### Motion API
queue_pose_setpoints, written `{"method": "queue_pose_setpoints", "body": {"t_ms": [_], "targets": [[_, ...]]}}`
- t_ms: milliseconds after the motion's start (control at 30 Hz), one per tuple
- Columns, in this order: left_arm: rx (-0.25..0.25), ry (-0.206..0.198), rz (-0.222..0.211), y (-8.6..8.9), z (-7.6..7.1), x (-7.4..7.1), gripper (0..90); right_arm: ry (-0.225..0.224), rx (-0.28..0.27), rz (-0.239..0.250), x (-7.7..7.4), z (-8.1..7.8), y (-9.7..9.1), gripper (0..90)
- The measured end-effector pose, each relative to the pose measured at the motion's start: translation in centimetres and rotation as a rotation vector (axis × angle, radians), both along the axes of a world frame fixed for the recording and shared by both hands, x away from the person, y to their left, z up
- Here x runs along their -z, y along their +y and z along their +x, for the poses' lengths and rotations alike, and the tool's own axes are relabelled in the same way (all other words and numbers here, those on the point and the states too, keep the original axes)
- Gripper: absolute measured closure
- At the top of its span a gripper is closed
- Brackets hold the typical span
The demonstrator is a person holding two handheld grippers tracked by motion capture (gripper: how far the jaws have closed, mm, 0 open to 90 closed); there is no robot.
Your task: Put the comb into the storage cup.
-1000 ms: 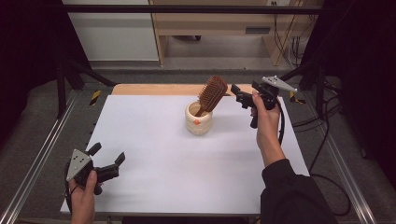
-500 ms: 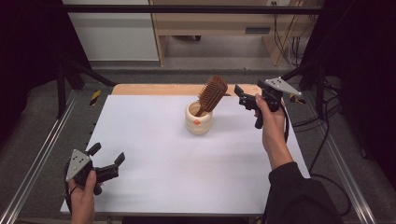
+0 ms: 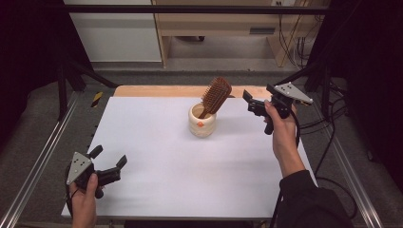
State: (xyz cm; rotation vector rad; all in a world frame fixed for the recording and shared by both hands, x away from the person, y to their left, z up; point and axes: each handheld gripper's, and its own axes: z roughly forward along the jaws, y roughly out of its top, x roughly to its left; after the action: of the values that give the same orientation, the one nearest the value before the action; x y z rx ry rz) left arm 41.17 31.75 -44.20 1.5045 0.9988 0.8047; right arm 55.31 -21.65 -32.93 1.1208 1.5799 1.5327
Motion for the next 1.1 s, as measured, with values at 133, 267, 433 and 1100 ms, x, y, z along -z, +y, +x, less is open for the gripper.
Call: {"method": "queue_pose_setpoints", "body": {"t_ms": [133,267,433,1100], "targets": [[-0.004,-0.004,-0.003,0.1,0.0,0.0,1.7,-0.006,-0.001,-0.001,0.1,-0.7,-0.6,5.9],[-0.001,-0.002,-0.011,0.2,0.0,0.0,1.7,-0.006,-0.003,-0.003,0.3,-1.2,-0.9,5.5],[0.004,-0.001,-0.017,0.2,0.0,0.0,1.6,0.001,-0.009,-0.005,0.5,-1.8,-1.4,3.7],[0.04,-0.014,-0.041,0.3,-0.2,-0.2,1.3,0.003,-0.024,-0.04,2.7,-5.8,-3.9,3.7]]}}
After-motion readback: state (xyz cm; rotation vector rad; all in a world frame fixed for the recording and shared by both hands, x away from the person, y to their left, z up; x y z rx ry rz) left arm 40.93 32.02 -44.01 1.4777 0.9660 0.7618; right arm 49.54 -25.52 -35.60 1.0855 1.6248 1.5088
